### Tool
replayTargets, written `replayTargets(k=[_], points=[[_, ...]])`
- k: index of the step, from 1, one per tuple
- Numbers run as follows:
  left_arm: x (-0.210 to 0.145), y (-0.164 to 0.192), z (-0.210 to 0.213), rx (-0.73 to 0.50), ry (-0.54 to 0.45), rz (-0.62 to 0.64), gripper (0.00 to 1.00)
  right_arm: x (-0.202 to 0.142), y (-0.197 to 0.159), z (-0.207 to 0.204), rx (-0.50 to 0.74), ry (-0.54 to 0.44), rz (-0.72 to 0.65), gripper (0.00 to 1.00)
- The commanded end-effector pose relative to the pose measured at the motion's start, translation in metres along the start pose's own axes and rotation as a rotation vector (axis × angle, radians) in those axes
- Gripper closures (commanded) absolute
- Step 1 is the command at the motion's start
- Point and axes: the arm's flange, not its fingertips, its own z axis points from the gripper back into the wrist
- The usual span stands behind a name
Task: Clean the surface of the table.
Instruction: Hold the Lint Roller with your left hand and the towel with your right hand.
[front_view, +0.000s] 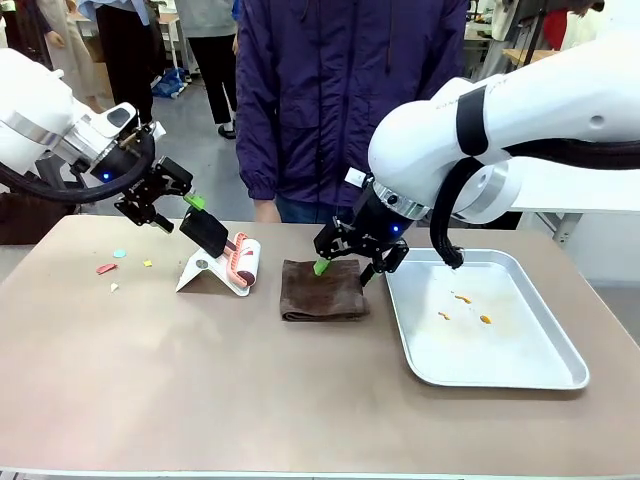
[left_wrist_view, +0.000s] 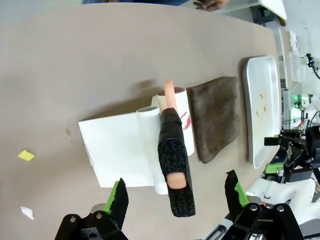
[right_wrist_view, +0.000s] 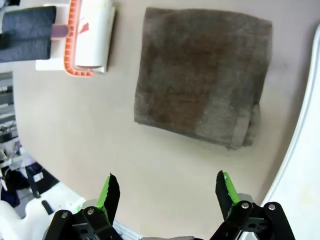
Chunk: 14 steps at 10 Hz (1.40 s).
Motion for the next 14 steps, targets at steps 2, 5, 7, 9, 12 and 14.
replayTargets(k=[2, 5, 7, 9, 12, 14], points=[[0.000, 0.000, 0.000, 0.000, 0.000, 0.000, 0.00, 0.000, 0.000, 0.000, 0.000, 0.000, 0.000, 0.00], [0.000, 0.000, 0.000, 0.000, 0.000, 0.000, 0.00, 0.000, -0.002, 0.001, -0.001, 0.003, -0.003, 0.00], [-0.001, -0.003, -0.002, -0.020, 0.013, 0.013, 0.00, 0.018, -0.009, -0.017, -0.095, -0.010, -0.063, 0.00], [-0.002, 0.000, -0.006, -0.044, 0.010, 0.038, 0.00, 0.022, -0.010, -0.026, -0.100, -0.024, -0.055, 0.00], [-0.002, 0.002, -0.015, -0.069, 0.039, 0.061, 0.00, 0.032, -0.011, -0.037, -0.145, -0.004, -0.074, 0.00], [-0.001, 0.000, -0.021, -0.065, 0.041, 0.061, 0.00, 0.039, -0.008, -0.049, -0.159, 0.024, -0.080, 0.00]])
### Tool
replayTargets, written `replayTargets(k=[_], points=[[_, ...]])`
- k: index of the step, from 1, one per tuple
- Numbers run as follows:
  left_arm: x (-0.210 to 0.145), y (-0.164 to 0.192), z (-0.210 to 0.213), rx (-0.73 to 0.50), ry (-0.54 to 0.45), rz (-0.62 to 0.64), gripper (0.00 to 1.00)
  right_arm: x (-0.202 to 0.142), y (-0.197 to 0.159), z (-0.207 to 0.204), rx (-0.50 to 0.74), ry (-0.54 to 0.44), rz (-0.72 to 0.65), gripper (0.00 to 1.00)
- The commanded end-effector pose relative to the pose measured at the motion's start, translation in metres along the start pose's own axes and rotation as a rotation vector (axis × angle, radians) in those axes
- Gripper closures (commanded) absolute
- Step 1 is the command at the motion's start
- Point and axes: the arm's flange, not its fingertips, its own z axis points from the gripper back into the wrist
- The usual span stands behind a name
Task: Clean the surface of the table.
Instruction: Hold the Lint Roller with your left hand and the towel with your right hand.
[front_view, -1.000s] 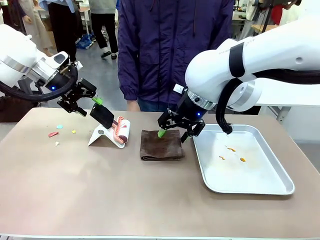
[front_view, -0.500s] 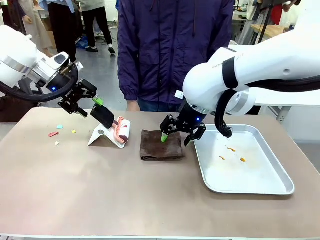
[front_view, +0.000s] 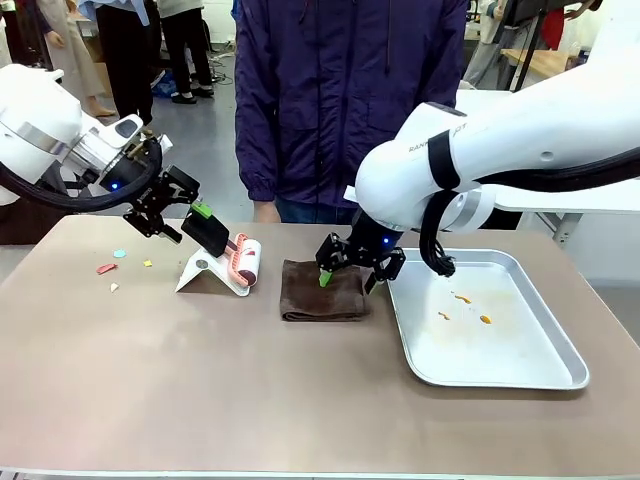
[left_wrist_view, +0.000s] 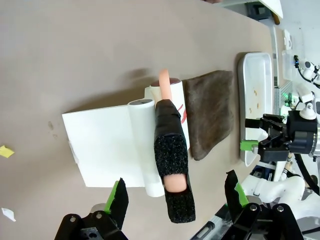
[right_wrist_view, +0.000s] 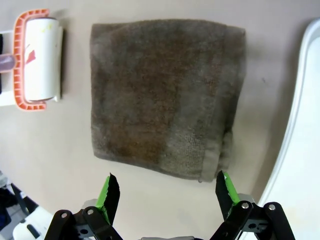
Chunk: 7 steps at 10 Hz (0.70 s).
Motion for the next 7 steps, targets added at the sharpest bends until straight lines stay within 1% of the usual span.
replayTargets(k=[1, 3, 4, 7], points=[[0.0033, -0.0052, 0.0002, -0.014, -0.018, 0.021, 0.00, 0.0124, 0.0129, -0.0069, -0.038, 0.017, -0.029, 0.00], [0.0050, -0.0062, -0.0002, -0.019, -0.061, 0.040, 0.00, 0.0125, 0.0128, -0.0099, -0.033, 0.032, -0.023, 0.00], [0.0054, -0.0059, -0.0005, -0.018, -0.061, 0.043, 0.00, 0.0131, 0.0127, -0.0118, -0.037, 0.039, -0.028, 0.00], [0.0051, -0.0043, -0.0006, -0.032, -0.051, 0.046, 0.00, 0.0187, 0.0135, -0.0155, -0.070, 0.018, -0.050, 0.00]])
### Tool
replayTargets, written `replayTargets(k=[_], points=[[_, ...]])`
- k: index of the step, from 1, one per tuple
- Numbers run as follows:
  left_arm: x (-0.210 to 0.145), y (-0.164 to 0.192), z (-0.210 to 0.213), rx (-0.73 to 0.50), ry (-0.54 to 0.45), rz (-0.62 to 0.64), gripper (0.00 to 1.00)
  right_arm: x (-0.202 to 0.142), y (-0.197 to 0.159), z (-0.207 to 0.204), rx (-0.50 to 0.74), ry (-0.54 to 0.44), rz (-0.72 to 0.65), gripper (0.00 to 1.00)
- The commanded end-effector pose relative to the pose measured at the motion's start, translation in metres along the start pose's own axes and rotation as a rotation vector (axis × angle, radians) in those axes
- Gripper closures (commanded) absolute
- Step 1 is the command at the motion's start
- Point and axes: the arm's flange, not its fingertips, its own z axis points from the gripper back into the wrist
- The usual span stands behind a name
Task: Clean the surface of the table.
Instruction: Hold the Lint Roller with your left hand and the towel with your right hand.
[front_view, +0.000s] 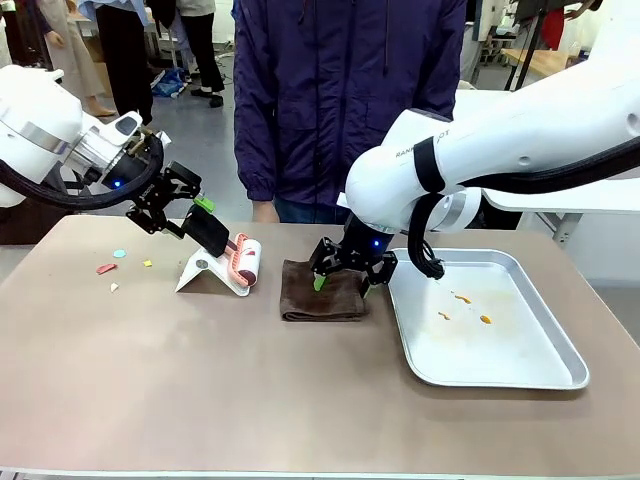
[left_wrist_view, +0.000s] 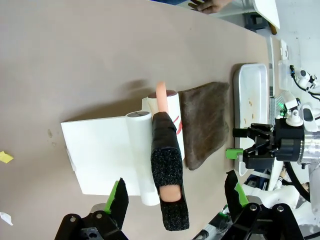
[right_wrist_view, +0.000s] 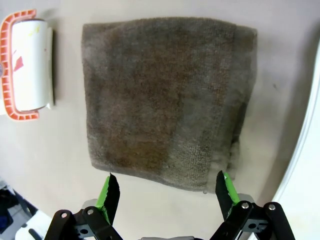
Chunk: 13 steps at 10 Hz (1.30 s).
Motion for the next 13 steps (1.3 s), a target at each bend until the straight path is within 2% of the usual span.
replayTargets(k=[1, 4, 7, 13], points=[[0.001, -0.003, -0.003, -0.017, 0.003, 0.023, 0.00, 0.010, 0.010, -0.002, -0.071, -0.016, -0.046, 0.00], [0.001, -0.002, -0.004, -0.017, 0.011, 0.022, 0.00, 0.018, 0.013, -0.010, -0.193, -0.034, -0.118, 0.00], [0.002, -0.001, -0.006, -0.024, 0.019, 0.022, 0.00, 0.031, 0.012, -0.019, -0.253, -0.065, -0.139, 0.00], [0.002, 0.000, -0.007, -0.028, 0.009, 0.026, 0.00, 0.041, 0.010, -0.028, -0.248, -0.048, -0.142, 0.00]])
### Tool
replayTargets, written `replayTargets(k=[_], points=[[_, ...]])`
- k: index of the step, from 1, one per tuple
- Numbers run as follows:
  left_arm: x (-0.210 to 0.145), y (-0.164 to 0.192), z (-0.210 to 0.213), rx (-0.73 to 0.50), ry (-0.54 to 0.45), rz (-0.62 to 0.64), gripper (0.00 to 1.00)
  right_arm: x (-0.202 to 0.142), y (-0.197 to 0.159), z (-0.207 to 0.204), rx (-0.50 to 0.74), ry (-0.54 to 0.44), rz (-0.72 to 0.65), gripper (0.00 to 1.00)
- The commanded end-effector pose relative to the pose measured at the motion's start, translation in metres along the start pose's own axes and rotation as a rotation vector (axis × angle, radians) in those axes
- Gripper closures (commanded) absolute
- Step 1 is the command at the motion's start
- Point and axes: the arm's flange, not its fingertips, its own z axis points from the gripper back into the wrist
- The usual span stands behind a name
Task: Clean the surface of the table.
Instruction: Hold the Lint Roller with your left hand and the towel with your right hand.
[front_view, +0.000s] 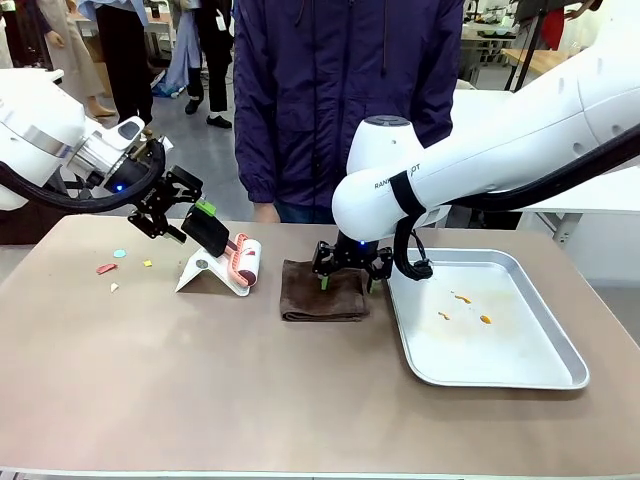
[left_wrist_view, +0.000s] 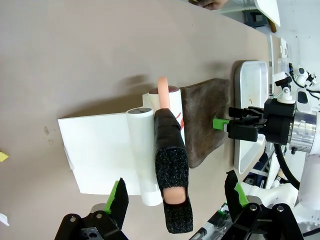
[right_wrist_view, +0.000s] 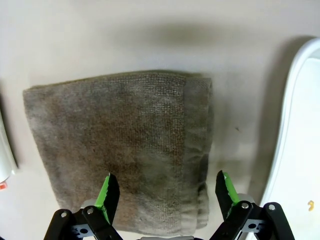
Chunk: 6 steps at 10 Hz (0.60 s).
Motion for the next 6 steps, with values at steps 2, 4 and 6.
replayTargets(k=[2, 4, 6], points=[[0.0037, -0.0049, -0.0003, -0.021, -0.014, 0.012, 0.00, 0.0028, 0.0061, 0.0012, -0.035, -0.012, -0.030, 0.00], [0.0034, -0.0048, -0.0004, -0.026, -0.024, 0.009, 0.00, 0.0025, 0.0060, 0.0006, -0.035, -0.005, -0.030, 0.00], [0.0030, -0.0046, -0.0007, -0.019, -0.018, 0.018, 0.58, 0.0029, 0.0063, 0.0013, -0.021, 0.004, -0.045, 0.55]])
